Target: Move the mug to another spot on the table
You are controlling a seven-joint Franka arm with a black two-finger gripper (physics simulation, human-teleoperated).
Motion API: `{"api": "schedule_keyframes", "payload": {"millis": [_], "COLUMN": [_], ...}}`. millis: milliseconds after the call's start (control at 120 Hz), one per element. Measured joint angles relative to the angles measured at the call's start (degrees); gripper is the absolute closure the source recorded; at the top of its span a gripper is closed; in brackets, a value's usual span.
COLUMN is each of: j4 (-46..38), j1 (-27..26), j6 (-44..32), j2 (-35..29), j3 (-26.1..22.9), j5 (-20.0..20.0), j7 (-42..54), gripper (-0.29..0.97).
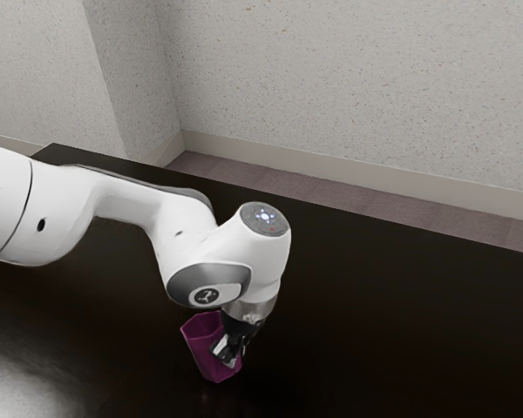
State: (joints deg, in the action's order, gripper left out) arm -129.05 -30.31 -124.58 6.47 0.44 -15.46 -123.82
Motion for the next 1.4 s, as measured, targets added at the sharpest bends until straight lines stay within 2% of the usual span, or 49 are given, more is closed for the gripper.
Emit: {"api": "schedule_keyframes", "payload": {"millis": [367,550,667,858,1400], "j4": [2.51,2.5,2.51,3.05,9.79], "j1": [-0.01,0.87,2.75,4.52,9.42], "j6": [8.21,10.26,9.76,6.81,-0.82], "j2": [-0.35,-0.51,0.07,2.74,11.35], "j3": [0.05,3.14,4.1,5.19,5.6], "j5": [-10.34,-16.84,-19.38,-20.72,-20.93], "j7": [1.3,3.24,5.09,8.16,16.12], "gripper": [0.75,0.77,0.78,0.78,0.77]}}
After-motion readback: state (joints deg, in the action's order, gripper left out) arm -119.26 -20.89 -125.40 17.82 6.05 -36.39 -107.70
